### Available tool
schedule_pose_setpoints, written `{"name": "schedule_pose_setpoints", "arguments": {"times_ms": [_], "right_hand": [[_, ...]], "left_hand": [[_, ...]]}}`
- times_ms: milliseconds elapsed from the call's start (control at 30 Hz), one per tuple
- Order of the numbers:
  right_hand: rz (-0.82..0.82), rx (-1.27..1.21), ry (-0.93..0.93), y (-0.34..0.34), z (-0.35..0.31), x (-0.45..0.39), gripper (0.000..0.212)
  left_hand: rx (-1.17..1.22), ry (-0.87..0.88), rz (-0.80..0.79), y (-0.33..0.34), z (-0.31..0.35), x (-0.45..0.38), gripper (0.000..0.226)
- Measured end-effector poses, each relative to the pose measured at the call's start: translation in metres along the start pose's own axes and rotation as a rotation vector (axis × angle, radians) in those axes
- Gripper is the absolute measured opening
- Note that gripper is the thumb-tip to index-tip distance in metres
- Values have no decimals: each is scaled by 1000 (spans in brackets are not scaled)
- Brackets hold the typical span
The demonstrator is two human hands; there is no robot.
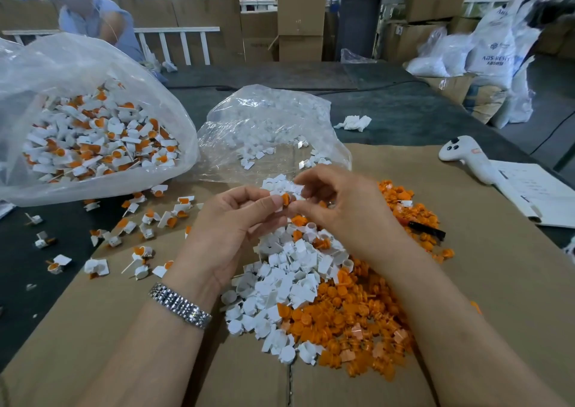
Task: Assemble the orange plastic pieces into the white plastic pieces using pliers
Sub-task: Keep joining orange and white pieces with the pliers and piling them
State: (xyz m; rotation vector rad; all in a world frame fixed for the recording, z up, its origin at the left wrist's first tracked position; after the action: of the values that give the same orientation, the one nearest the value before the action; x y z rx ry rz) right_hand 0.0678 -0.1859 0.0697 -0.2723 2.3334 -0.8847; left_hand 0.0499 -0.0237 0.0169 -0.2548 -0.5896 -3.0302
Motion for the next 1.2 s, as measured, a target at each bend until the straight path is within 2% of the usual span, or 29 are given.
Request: {"name": "schedule_pose_setpoints", "arguments": {"times_ms": [100,167,233,300,400,500,633,733,867,933,1200], "right_hand": [[-27,334,202,-21,30,1,41],[-162,510,403,-29,56,10,54],[-321,581,513,-27,70,19,60],[-398,649,503,-22,69,22,55],[-379,685,477,-20,65,21,47],[-325,573,467,-22,62,19,36],[-180,384,382,-35,49,11,18],[-190,234,277,-35,27,5,28],[-417,204,227,-12,6,3,34],[-480,214,214,-2,0,2,36],[-492,182,174,9,-13,1,36]], "left_hand": [[-31,24,50,-3,3,1,10],[-56,38,90,-6,5,1,12],[-19,28,88,-6,5,1,6],[10,16,82,-5,4,1,3],[48,9,69,-2,4,0,3],[55,12,85,-3,4,0,8],[61,23,78,-3,5,0,2],[96,42,61,-3,7,0,13],[146,58,42,-2,8,-1,14],[152,70,42,-2,8,-1,14],[105,126,61,0,11,1,9]]}}
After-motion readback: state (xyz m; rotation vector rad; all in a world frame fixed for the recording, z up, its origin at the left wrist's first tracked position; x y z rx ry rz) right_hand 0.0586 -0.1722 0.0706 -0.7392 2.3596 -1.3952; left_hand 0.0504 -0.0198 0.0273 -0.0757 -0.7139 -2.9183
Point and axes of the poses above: each hand's wrist, its own x-axis away from the middle knuckle, its own y-axis out of the palm, z = x × y, the point moved 7 cm from there along -x, towards the middle knuckle, and after that the axes turned 6 degrees about -y, right-handed, at the moved point
